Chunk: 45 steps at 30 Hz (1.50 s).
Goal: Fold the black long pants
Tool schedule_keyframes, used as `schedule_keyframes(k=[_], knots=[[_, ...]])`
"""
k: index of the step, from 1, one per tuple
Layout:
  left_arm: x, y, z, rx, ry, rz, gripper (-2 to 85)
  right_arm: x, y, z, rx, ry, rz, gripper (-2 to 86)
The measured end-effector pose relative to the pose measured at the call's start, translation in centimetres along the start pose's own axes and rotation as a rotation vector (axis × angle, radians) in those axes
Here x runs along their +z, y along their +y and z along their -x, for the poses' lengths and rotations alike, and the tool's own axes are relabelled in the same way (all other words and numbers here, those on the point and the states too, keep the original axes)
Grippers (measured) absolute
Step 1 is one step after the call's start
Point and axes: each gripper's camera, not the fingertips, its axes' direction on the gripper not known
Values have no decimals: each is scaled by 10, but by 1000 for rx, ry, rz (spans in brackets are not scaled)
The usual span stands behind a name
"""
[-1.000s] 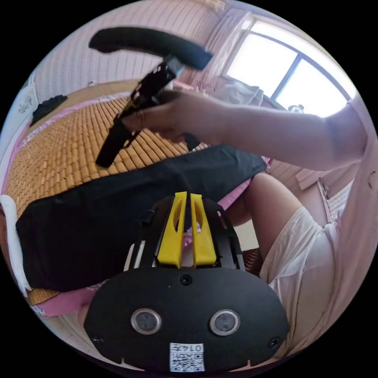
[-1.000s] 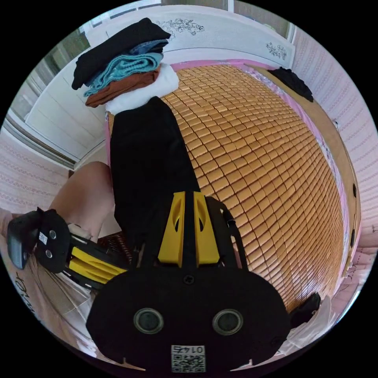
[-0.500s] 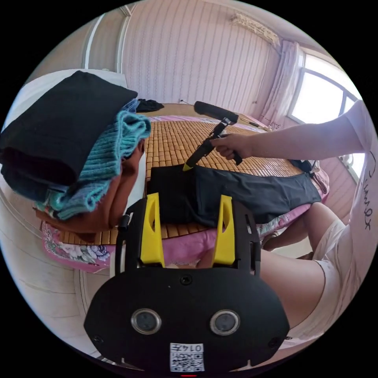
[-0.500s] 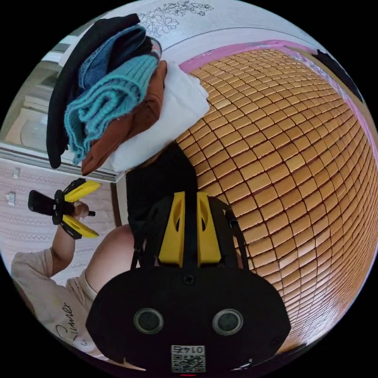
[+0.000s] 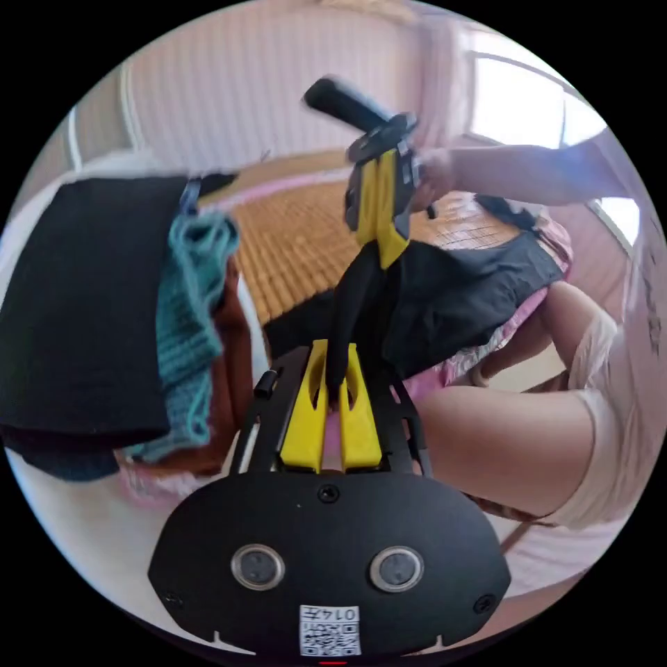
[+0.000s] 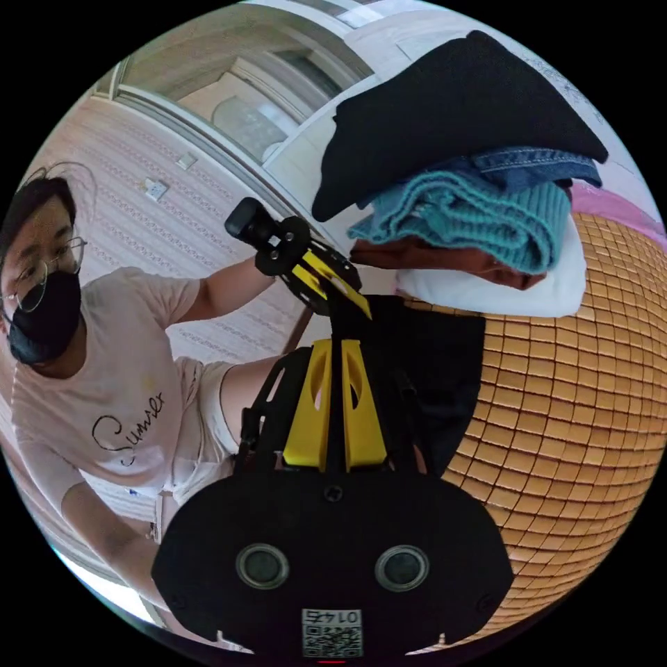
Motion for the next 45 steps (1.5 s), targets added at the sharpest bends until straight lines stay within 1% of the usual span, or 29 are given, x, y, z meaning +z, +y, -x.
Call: schedule_keyframes(k=[2,3,5,7,10,13,15,17,19,21,23,24,26,27,28,30,32,33,35,37,39,40,41,45], knots=[[8,-6,19,-185,105,115,1,12,-10,-23,106,94,20,14],[10,-8,22,-221,107,134,0,16,-13,-27,127,119,28,15],[19,-16,28,-291,56,191,-2,32,-23,-43,210,231,61,18],[28,-22,29,-322,34,236,-3,45,-28,-56,279,251,79,24],[43,-28,24,-309,-14,316,-3,62,-33,-75,369,245,102,41],[52,-35,19,-306,-74,370,-3,69,-36,-79,397,313,113,51],[51,-39,15,-312,-101,363,-4,67,-37,-75,399,364,102,44],[42,-37,9,-336,-113,301,-5,61,-35,-65,391,459,89,41],[34,-33,5,-355,-121,271,-7,57,-33,-63,394,513,93,42],[26,-29,-2,-359,-142,241,-8,50,-29,-63,389,500,74,49],[12,-24,-16,-362,-186,187,-8,30,-16,-60,404,484,4,71],[8,-23,-20,-356,-194,167,-8,23,-10,-58,404,483,-20,78],[-10,-22,-50,-242,-187,73,-9,-11,21,-43,406,470,-86,84],[-13,-22,-59,-211,-184,54,-9,-20,31,-36,402,472,-104,83],[-15,-23,-77,-161,-171,19,-10,-34,54,-20,394,506,-113,70],[-10,-29,-105,-105,-86,-35,-10,-45,91,8,402,614,-54,38],[13,-47,-147,-28,184,-101,-10,-44,146,38,478,717,68,10],[21,-54,-158,-19,260,-111,-10,-42,159,44,500,725,99,5],[54,-84,-205,4,491,-85,-10,-35,212,67,591,749,181,-5],[73,-106,-240,38,559,-60,-10,-33,246,80,675,722,229,-8],[93,-123,-274,86,501,-23,-10,-36,272,92,739,670,205,-9],[110,-132,-295,134,462,41,-10,-38,285,99,757,648,193,-9],[125,-137,-314,186,427,96,-10,-38,294,104,769,656,203,-9],[157,-139,-349,279,334,170,-10,-36,313,108,772,742,300,-9]])
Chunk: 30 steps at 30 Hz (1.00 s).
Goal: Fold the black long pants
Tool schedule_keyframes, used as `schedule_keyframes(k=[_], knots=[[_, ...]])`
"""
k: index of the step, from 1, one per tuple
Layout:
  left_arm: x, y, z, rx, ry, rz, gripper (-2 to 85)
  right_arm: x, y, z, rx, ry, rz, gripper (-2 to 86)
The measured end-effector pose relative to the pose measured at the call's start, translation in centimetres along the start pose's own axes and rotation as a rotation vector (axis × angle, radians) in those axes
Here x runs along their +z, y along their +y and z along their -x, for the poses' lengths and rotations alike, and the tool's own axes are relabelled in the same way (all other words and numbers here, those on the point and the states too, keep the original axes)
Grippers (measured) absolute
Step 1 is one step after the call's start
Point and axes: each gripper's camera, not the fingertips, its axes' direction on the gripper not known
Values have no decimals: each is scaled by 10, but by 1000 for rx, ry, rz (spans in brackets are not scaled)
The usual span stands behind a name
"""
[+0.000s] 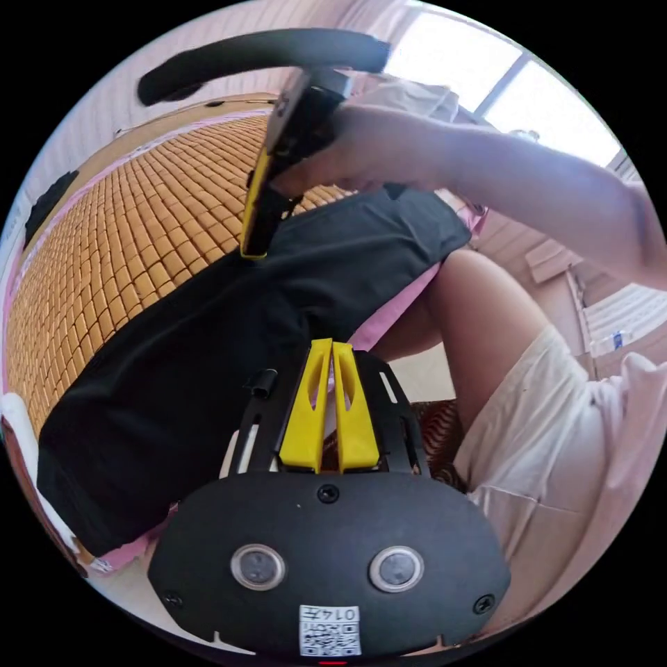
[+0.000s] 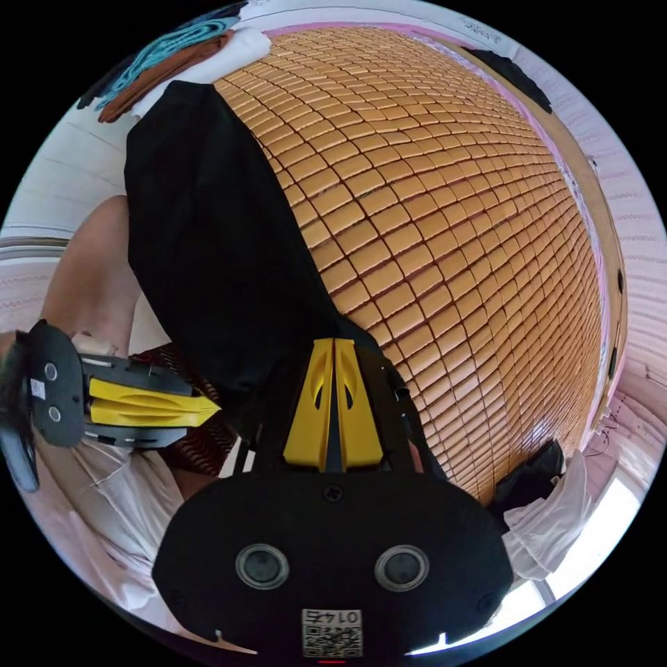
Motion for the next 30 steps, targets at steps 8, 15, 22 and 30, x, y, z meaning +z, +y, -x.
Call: schedule_keyframes(k=[8,15,22,30], knots=[[22,-10,-16,44,2,40,-10,-27,71,-56,20,-99,25,-5],[42,-23,-20,31,-110,26,-10,-47,183,-114,219,-259,-205,-7],[27,-26,-16,-6,-74,-24,-10,-63,454,-189,727,-200,-343,-2],[-1,-16,40,-265,-71,-61,-10,-6,788,-236,1664,-376,-437,225]])
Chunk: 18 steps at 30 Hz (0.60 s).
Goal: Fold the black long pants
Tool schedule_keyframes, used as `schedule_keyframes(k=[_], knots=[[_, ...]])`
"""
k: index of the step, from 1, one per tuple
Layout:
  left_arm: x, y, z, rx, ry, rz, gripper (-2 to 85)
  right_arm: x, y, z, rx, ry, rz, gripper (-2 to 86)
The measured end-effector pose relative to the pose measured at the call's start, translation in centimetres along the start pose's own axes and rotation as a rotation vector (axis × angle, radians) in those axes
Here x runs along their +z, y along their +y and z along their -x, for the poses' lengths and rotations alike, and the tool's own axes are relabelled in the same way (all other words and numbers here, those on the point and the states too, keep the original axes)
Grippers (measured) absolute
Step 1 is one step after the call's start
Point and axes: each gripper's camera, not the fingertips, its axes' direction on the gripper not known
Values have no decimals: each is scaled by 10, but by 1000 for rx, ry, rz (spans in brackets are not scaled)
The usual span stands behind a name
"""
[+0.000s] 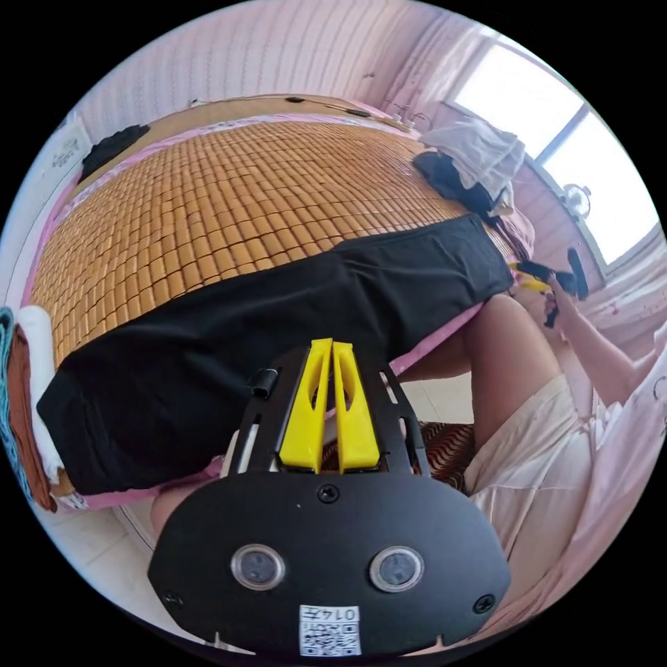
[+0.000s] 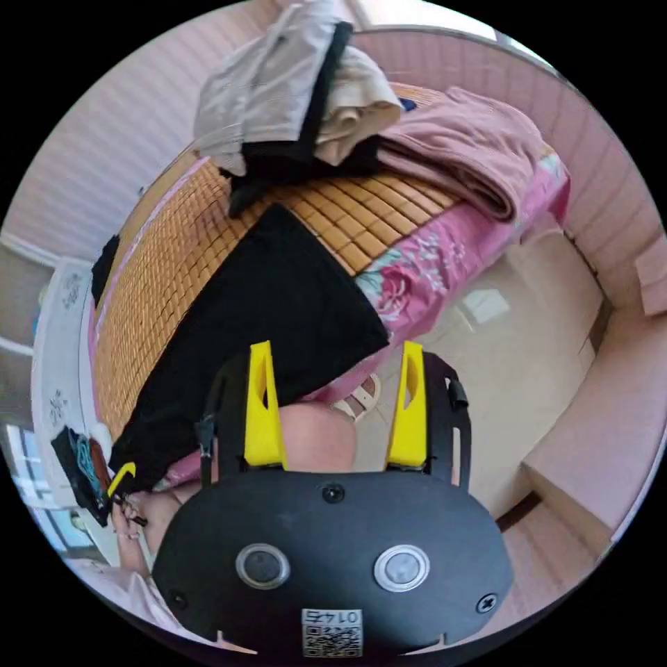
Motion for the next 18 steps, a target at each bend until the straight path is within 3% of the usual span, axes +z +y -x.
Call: schedule_keyframes(k=[2,4,7,10,15,18], knots=[[-3,-5,14,-52,-20,2,-10,-1,-11,-51,100,-231,25,215],[-6,-8,21,-76,-44,-3,-10,-11,-15,-75,159,-316,-27,183],[-8,-13,32,-113,-77,6,-10,-33,-16,-92,132,-238,-33,119],[-6,-16,41,-132,-101,24,-10,-70,-11,-102,56,-306,-115,33],[-4,-18,55,-157,-130,43,-10,-108,-14,-115,-23,-327,-124,14],[-5,-19,65,-176,-136,48,-10,-133,-16,-124,-28,-458,-178,10]])
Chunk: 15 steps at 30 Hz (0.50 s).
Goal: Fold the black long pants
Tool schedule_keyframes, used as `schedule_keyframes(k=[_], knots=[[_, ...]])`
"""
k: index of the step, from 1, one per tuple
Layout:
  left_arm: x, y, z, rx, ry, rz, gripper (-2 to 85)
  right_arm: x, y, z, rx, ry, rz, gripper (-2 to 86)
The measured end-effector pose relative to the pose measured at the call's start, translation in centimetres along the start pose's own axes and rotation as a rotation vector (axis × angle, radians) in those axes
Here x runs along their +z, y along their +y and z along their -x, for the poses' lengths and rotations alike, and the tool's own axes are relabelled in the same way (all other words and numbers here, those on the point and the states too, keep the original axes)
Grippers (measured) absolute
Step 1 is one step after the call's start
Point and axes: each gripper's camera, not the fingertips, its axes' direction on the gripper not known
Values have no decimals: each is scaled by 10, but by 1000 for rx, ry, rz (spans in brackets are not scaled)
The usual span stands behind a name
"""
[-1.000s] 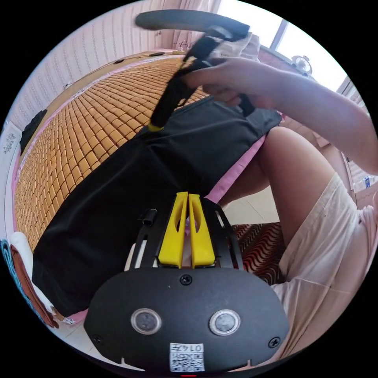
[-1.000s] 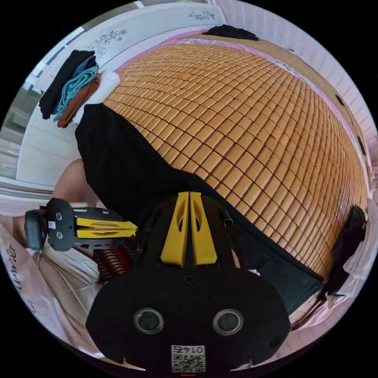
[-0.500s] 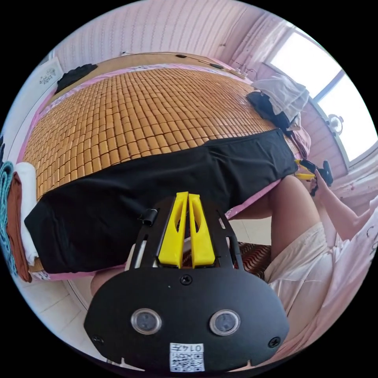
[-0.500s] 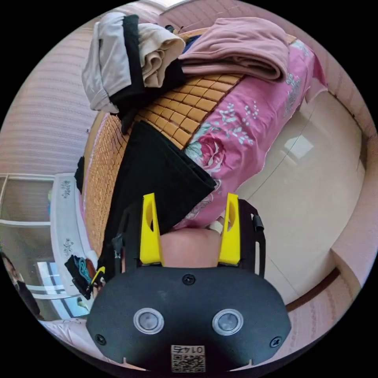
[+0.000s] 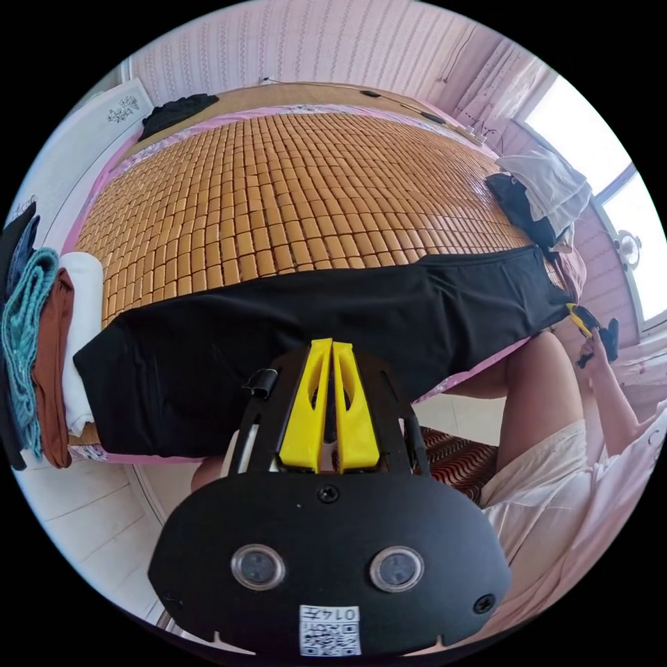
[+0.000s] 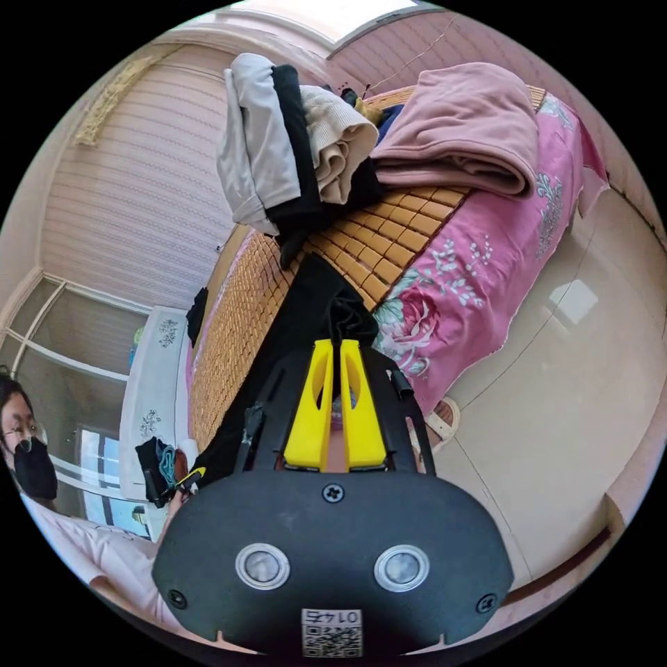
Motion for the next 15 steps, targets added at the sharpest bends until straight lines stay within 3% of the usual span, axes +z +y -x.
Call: schedule_keyframes(k=[5,9,15], knots=[[20,-5,7,28,18,44,-10,-43,-15,27,-68,-300,-151,6],[39,-18,-5,73,117,60,-10,-81,-26,79,-227,-408,-246,6],[74,-49,-55,155,453,75,-10,-108,-21,228,-628,-505,-263,7]])
